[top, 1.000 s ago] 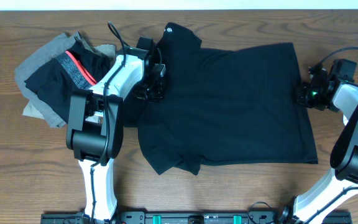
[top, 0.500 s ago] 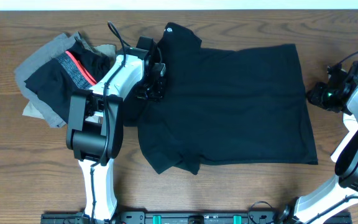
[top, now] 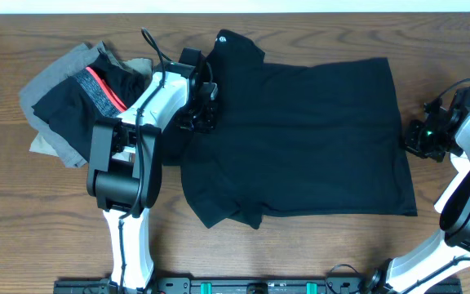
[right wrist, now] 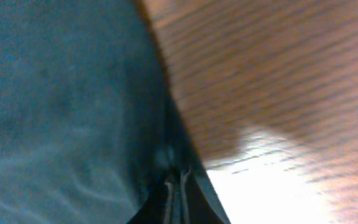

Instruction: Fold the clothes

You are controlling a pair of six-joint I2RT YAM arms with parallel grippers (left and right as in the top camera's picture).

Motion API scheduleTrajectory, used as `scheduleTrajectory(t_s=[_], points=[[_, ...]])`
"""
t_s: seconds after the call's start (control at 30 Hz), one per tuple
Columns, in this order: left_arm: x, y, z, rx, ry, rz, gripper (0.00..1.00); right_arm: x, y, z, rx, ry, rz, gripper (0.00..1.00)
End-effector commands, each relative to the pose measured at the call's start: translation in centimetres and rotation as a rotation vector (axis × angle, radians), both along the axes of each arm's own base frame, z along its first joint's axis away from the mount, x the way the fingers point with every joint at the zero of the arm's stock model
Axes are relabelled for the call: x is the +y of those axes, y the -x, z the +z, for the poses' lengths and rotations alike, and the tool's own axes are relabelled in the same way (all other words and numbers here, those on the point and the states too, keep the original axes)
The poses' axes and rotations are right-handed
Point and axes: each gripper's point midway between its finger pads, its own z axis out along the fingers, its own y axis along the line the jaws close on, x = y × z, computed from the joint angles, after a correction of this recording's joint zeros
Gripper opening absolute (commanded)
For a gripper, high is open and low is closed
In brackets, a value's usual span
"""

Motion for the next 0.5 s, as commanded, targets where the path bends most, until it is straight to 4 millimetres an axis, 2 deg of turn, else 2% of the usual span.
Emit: scheduleTrajectory(t_s=[0.0, 0.1, 0.17, 0.3, 0.37, 0.4, 0.43, 0.47], points=[[0.9, -0.3, -0.3, -0.015, -0.041, -0.003, 0.08, -0.9, 0.6, -0.1, 0.031, 0.06, -0.073, 0.02], [0.9, -0.4, -0.3, -0.016, -0.041, -0.003, 0.08, -2.0, 1.2, -0.7, 0.056, 0.113, -0.125, 0.01], [0.9, -0.4, -0.3, -0.016, -0.041, -0.003, 0.09, -2.0, 1.2, -0.6, 0.05, 0.1, -0.131, 0.01], [0.9, -0.4, -0.3, -0.018, -0.04, -0.003, 0.08, 0.7, 1.1, 0.0, 0.017, -0.035, -0.027, 0.01], [0.9, -0.5, -0.3, -0.021, -0.04, -0.003, 0.09, 1.8, 1.9, 0.0, 0.041, -0.078, -0.003, 0.1], [0.8, -0.5, -0.3, -0.022, -0.039, -0.003, 0.08, 2.1, 2.2, -0.1, 0.058, -0.084, 0.0, 0.22], [0.8, -0.5, -0.2, -0.024, -0.039, -0.003, 0.09, 2.3, 2.6, -0.1, 0.074, -0.09, 0.001, 0.29], [0.8, -0.6, -0.2, -0.025, -0.039, -0.003, 0.09, 2.5, 2.8, -0.1, 0.083, -0.096, 0.001, 0.32]])
